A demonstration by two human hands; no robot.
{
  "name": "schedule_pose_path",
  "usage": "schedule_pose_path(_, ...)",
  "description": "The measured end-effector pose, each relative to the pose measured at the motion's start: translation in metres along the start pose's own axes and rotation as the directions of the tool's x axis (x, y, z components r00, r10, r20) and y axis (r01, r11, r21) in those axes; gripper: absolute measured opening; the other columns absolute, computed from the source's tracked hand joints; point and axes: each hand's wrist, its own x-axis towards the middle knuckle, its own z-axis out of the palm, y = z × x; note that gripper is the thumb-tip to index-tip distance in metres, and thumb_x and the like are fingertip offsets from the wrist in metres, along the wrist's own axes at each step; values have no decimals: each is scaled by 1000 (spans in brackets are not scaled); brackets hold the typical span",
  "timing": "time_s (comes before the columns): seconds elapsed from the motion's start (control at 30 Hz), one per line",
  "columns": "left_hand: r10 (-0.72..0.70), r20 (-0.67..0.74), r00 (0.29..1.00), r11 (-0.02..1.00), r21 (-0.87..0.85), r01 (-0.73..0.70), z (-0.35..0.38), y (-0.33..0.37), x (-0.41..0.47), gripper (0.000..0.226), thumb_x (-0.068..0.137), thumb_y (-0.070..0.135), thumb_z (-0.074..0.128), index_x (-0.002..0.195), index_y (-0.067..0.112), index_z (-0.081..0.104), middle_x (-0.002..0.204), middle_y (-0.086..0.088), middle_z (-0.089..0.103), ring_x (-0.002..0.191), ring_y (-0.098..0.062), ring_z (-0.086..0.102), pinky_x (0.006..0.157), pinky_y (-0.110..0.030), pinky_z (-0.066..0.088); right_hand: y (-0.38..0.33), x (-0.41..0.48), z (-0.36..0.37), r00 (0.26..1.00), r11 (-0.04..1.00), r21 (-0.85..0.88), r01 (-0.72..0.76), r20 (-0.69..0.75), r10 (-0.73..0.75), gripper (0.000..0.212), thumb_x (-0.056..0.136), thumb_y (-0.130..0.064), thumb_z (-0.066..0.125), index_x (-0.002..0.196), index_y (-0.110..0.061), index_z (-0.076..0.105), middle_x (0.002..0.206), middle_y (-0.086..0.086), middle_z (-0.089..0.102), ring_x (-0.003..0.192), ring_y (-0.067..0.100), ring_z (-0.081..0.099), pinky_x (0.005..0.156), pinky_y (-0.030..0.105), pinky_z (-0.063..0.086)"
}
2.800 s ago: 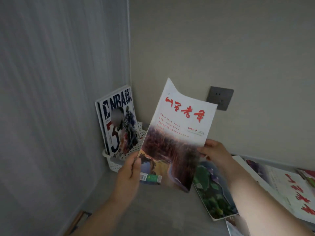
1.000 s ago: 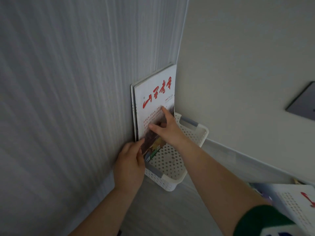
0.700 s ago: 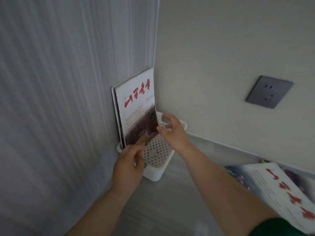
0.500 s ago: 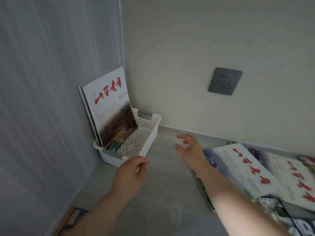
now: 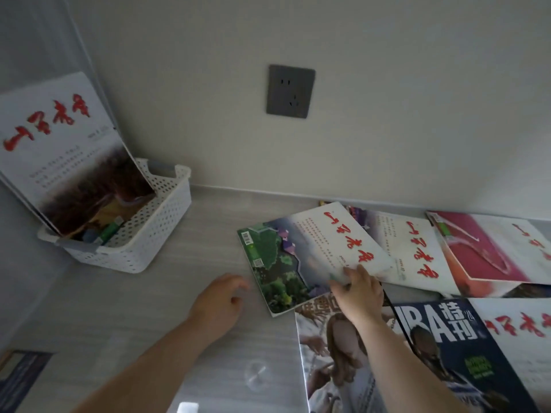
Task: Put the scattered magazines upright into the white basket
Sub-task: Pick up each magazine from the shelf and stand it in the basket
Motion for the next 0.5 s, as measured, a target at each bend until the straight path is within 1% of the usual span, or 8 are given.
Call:
schedule_pose_path(0.07,12,-20,1000,1000,25,-11,5,5,16,33,78,-1,47,107,10,60,121,-11,56,114,-25,49,92,-24,35,2,1,10,1000,994,-105,15,8,-14,66,86,-57,34,140,-23,18,154,8,7,140,34,7,115,46,5)
schedule_pose_path(0.1,14,-38,999,999,38,-12,6,8,26,33,78,1,49,109,9,59,122,-12,55,115,-26,49,94,-27,36,3,1,14,1000,990,-142,23,5,-22,70,85,-60,30,141,-23,12,155,8,4,140,34,5,115,46,3)
schedule_pose_path(0.2,1,-79,997,997,83,6,10,16,58,35,83,14,56,117,7,53,131,-15,48,121,-29,43,101,-33,34,4,2,20,999,988,-155,25,-28,-30,74,83,-63,26,142,-22,8,155,9,2,140,34,4,115,47,2)
schedule_pose_path(0.3,-44,-4,999,995,92,44,8,21,99,44,83,24,59,123,9,49,137,-15,41,126,-30,38,104,-32,30,6,2,23,998,988,-148,39,-46,-46,74,83,-64,25,142,-22,7,155,10,2,140,35,4,115,47,1)
schedule_pose_path(0.43,-147,111,983,988,66,140,-3,17,143,54,76,26,68,122,7,48,132,-16,49,119,-30,46,96,-30,36,8,6,26,996,989,-135,62,-61,-71,74,83,-64,25,141,-21,8,155,9,1,141,33,3,116,46,-1)
schedule_pose_path(0.5,-179,197,964,977,148,152,-3,14,151,59,70,27,74,120,8,48,130,-16,51,116,-30,49,95,-31,39,8,8,28,995,988,-134,76,-59,-84,75,83,-64,24,142,-21,7,155,9,-1,142,32,0,116,45,-3)
